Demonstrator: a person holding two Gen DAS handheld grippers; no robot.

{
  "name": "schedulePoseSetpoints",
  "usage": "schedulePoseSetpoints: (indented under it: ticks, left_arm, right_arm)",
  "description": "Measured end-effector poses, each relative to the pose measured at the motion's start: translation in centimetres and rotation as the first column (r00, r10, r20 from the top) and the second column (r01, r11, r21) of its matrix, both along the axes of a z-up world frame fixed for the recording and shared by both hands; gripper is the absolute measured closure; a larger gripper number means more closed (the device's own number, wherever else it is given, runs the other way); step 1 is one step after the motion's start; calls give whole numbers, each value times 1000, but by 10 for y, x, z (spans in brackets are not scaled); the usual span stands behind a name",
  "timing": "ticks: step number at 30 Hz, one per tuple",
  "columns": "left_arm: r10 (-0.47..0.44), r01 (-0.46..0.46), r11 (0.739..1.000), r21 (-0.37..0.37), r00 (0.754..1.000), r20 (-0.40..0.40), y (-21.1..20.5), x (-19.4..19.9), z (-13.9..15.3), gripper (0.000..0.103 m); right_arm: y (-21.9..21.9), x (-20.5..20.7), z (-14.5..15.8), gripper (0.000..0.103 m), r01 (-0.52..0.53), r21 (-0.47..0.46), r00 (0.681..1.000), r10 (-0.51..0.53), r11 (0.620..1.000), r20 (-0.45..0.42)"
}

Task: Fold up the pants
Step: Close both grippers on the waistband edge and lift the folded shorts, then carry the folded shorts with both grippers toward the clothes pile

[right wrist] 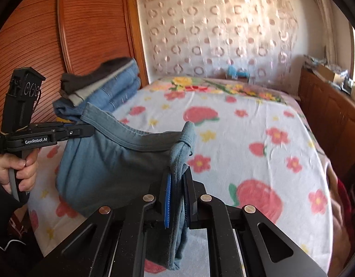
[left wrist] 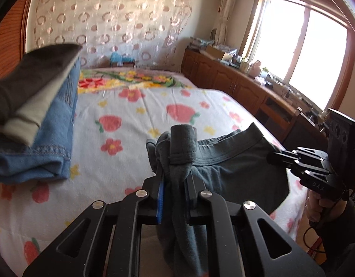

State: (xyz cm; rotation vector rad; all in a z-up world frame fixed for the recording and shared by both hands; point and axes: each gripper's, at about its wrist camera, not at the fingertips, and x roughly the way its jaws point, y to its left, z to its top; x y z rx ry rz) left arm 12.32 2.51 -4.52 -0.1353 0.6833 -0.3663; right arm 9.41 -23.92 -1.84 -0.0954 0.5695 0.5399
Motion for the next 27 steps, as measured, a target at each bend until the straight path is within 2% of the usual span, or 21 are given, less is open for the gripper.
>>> schedulePoseSetpoints:
  ticks: [6, 15, 27]
  left_arm:
    - [-5, 6, 1000, -10, 997, 73, 0, -10, 27, 89]
    - [-8, 7, 1000, 5, 986, 165, 3, -24, 58, 89]
    - [40, -44, 999, 14, 976, 215, 28, -26, 74, 89]
  right_arm:
    - [-6, -3, 15, 94, 3, 42, 1000, -4, 999, 19]
    - [-6, -3, 33, 94, -9, 53, 997, 5, 999, 71]
    - [14, 19, 47, 94, -61, 43, 989, 55, 997, 140]
